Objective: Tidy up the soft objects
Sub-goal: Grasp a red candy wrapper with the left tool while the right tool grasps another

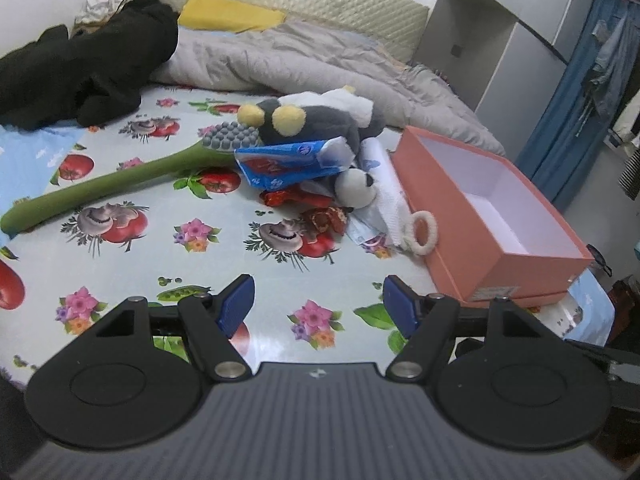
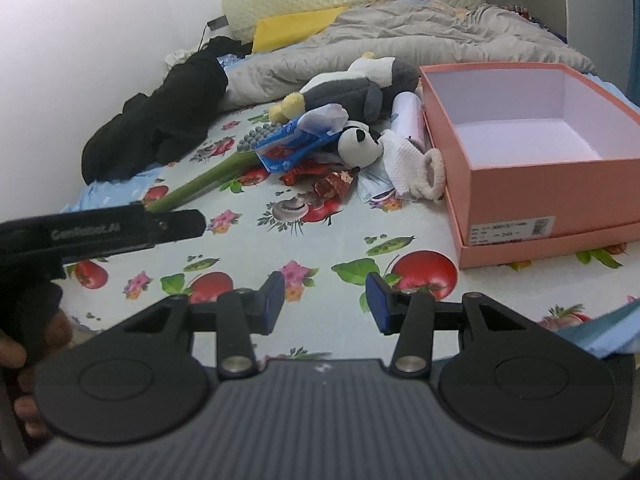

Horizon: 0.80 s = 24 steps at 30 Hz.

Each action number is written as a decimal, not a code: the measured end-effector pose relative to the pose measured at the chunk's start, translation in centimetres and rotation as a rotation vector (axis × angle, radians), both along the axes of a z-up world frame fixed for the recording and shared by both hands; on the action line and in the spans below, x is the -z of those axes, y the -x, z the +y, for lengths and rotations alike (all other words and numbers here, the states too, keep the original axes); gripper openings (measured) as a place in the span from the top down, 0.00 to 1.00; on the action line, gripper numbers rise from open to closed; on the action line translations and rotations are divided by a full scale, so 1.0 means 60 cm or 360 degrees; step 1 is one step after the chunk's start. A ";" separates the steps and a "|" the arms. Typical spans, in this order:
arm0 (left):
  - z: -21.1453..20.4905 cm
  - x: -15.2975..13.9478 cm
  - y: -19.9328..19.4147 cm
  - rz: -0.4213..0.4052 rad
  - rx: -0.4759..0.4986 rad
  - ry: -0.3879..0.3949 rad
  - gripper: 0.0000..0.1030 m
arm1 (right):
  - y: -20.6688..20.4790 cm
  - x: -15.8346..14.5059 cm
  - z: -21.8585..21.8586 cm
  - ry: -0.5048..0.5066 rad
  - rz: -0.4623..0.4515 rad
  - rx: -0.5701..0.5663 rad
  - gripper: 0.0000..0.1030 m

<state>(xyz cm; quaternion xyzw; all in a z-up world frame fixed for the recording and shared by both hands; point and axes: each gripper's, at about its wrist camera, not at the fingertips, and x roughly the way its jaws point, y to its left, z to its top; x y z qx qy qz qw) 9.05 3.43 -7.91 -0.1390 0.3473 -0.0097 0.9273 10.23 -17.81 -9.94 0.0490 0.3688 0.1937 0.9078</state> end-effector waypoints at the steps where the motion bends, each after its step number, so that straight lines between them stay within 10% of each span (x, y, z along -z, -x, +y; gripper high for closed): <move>1: 0.003 0.007 -0.012 0.0011 -0.0004 -0.0006 0.27 | -0.010 0.005 0.003 0.0001 0.0006 -0.0005 0.54; 17: 0.044 0.106 -0.210 0.0121 -0.0053 0.0022 0.27 | -0.177 0.076 0.055 0.0015 0.0032 -0.0050 0.53; 24: 0.063 0.143 -0.288 0.0164 -0.0052 0.0016 0.27 | -0.240 0.109 0.078 0.0041 0.0056 -0.0089 0.34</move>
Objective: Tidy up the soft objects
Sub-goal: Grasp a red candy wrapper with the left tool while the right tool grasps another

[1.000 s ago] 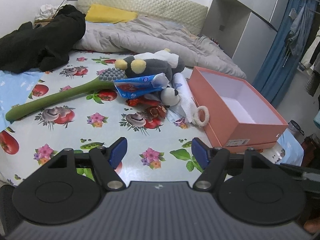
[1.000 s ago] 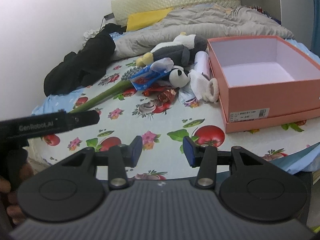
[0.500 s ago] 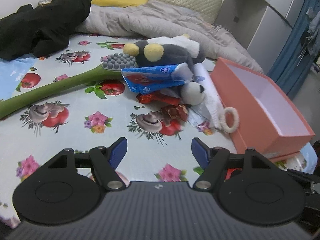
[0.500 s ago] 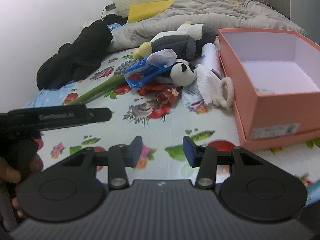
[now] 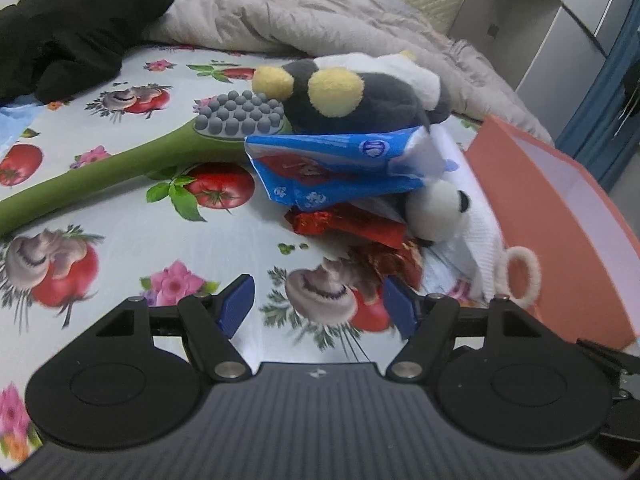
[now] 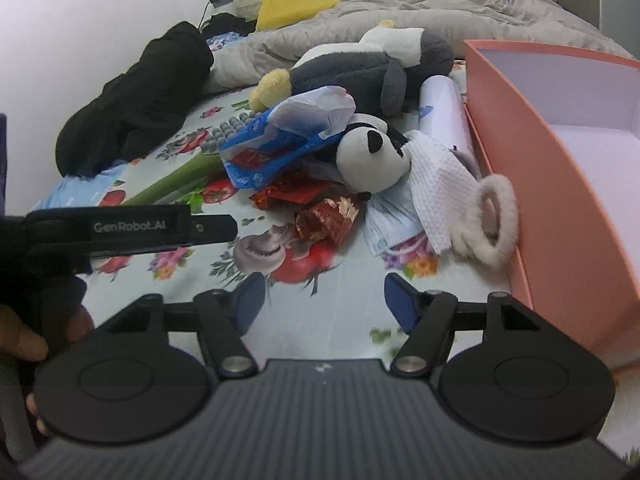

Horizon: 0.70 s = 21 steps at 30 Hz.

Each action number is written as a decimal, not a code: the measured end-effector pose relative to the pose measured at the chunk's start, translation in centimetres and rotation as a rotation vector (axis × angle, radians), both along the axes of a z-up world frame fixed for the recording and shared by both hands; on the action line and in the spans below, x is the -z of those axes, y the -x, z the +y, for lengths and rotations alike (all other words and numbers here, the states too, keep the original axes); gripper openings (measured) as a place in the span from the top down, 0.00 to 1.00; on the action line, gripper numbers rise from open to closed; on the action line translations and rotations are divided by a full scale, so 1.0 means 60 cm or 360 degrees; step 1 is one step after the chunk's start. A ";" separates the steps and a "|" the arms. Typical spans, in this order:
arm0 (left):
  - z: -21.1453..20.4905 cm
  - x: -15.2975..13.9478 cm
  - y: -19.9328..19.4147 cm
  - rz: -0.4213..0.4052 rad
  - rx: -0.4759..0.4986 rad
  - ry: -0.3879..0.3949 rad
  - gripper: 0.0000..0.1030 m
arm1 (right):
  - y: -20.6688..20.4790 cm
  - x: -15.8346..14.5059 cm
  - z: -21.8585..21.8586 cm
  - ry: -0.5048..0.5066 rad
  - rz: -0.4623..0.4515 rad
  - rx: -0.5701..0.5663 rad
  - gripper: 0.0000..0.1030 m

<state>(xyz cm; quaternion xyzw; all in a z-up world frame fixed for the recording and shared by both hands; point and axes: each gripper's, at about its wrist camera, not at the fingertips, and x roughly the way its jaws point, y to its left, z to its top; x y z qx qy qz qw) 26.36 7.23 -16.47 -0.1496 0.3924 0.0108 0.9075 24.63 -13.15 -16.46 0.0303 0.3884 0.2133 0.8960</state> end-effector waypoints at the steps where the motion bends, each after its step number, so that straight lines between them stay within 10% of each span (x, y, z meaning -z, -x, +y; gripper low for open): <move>1: 0.002 0.004 -0.010 0.0004 -0.0002 -0.0006 0.27 | -0.010 0.005 0.003 0.0003 0.0010 0.0000 0.34; 21: 0.040 0.069 -0.152 0.0018 0.0079 0.0097 0.28 | -0.105 0.062 0.073 0.0154 -0.0087 -0.0054 0.34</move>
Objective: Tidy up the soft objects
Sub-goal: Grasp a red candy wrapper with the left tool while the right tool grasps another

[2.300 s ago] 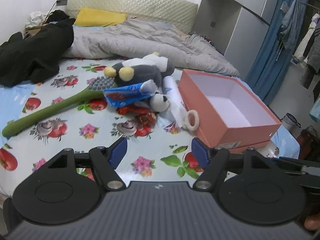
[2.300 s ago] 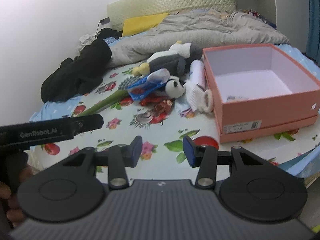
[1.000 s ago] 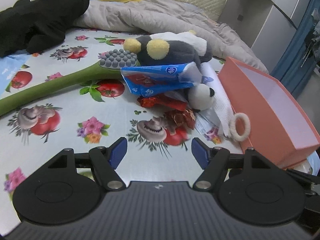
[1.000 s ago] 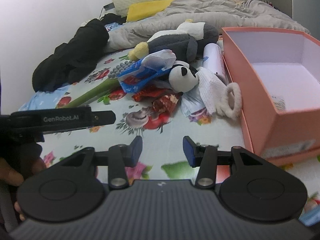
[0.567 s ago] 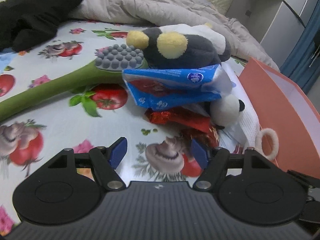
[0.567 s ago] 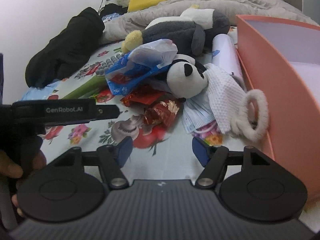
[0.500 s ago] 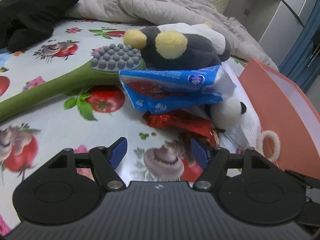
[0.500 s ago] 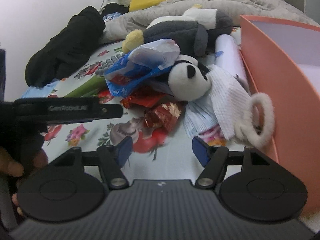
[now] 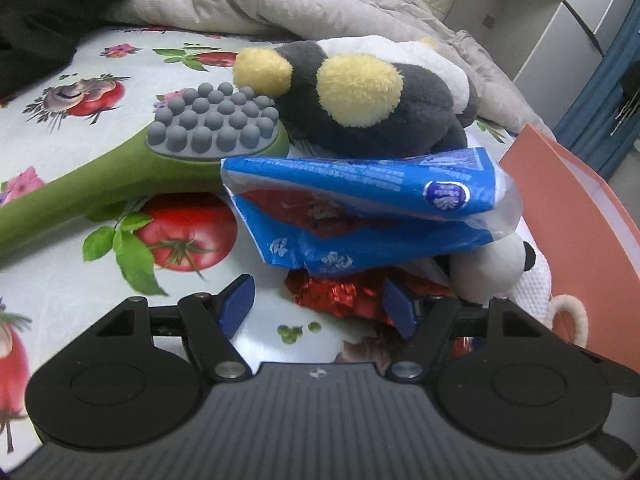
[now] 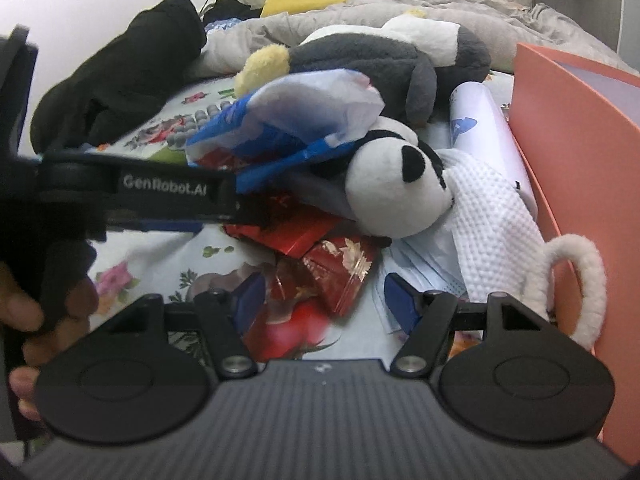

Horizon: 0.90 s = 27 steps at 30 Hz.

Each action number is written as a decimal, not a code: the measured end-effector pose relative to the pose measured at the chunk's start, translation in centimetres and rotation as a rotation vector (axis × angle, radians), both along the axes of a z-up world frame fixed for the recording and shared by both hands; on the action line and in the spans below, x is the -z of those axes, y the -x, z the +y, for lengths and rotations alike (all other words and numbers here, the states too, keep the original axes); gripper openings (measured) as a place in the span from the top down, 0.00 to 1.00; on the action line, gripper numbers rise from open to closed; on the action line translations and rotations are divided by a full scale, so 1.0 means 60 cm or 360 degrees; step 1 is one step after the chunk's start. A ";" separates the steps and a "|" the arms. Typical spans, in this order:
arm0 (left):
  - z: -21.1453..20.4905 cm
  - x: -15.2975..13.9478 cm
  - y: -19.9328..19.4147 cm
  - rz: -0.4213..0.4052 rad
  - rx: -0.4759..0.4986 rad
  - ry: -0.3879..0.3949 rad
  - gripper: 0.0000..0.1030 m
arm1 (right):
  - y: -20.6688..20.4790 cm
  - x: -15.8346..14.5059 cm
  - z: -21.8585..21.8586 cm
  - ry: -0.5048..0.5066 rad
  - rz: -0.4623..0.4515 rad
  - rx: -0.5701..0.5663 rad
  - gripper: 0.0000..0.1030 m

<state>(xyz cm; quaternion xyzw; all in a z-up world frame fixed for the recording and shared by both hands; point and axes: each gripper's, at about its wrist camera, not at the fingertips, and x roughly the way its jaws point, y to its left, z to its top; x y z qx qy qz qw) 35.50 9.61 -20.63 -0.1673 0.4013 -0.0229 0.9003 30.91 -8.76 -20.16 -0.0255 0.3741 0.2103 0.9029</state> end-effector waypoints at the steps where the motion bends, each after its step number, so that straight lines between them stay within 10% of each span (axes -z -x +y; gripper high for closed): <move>1: 0.001 0.001 -0.003 -0.0006 0.0010 0.0007 0.28 | -0.001 0.002 0.003 0.0006 -0.0005 -0.0004 0.34; 11: -0.018 0.008 -0.009 -0.0030 0.0132 -0.0050 0.58 | -0.008 0.011 0.016 0.0119 -0.0062 -0.0030 0.41; 27: -0.030 -0.006 0.063 0.0028 0.0062 -0.0073 0.60 | 0.040 -0.010 -0.014 0.0112 -0.0016 -0.0024 0.58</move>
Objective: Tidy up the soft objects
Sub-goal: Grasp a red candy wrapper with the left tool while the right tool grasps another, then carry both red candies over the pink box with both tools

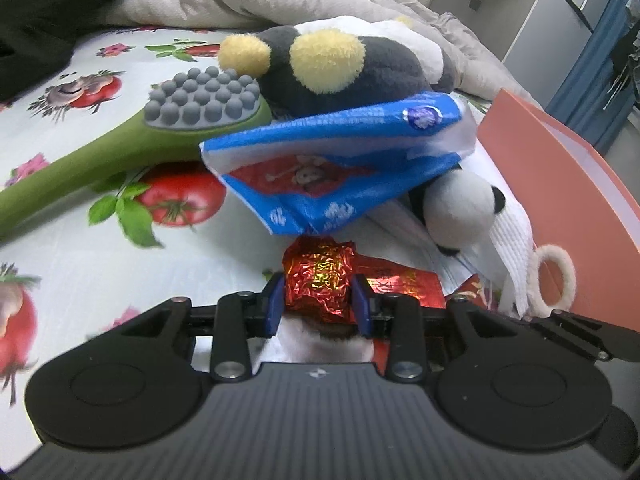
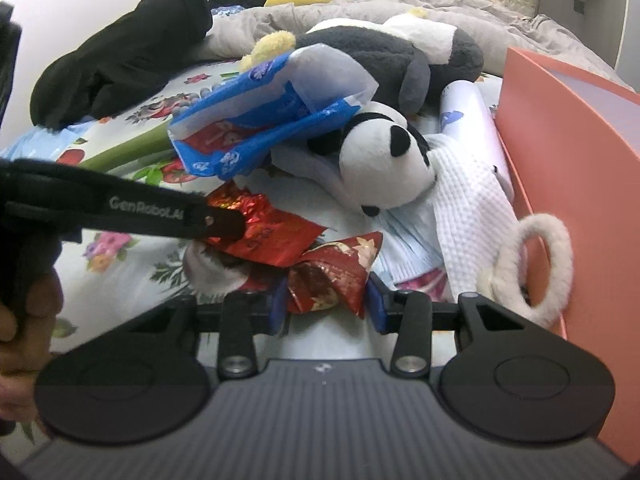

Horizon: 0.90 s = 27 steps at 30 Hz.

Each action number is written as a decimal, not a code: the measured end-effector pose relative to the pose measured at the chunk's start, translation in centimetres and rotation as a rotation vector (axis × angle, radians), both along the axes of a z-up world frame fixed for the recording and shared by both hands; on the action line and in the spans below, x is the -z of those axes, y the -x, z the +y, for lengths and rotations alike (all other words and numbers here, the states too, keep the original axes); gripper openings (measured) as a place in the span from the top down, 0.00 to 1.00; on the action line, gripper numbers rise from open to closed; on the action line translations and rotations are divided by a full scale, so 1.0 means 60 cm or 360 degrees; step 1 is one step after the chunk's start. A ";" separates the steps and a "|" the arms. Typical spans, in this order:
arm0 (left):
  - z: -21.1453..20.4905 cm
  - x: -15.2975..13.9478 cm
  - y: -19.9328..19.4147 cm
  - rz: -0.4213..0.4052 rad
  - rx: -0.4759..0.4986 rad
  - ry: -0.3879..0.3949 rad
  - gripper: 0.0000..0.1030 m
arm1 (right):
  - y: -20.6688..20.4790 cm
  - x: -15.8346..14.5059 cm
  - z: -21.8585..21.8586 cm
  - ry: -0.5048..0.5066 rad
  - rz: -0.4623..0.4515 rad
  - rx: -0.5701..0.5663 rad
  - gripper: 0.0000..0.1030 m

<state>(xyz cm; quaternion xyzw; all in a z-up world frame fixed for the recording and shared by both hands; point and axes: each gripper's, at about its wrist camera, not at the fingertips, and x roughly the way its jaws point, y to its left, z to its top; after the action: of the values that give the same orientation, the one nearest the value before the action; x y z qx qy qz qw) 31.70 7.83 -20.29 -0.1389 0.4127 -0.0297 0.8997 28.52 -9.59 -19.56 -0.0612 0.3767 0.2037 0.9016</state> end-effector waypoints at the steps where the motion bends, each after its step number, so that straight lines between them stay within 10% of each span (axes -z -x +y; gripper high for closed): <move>1: -0.002 -0.002 0.009 0.0006 -0.0008 -0.0002 0.60 | 0.006 -0.003 -0.003 -0.0001 -0.0001 0.0002 0.58; 27: -0.028 -0.057 0.225 -0.0026 -0.0140 -0.0023 0.60 | 0.157 -0.051 -0.067 -0.0041 0.0047 0.0051 0.58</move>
<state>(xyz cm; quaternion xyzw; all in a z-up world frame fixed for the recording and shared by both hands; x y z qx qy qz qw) 18.21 6.17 -16.88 -0.1503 0.3992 0.0119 0.9044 19.11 -13.61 -16.51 -0.0406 0.3882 0.1949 0.8998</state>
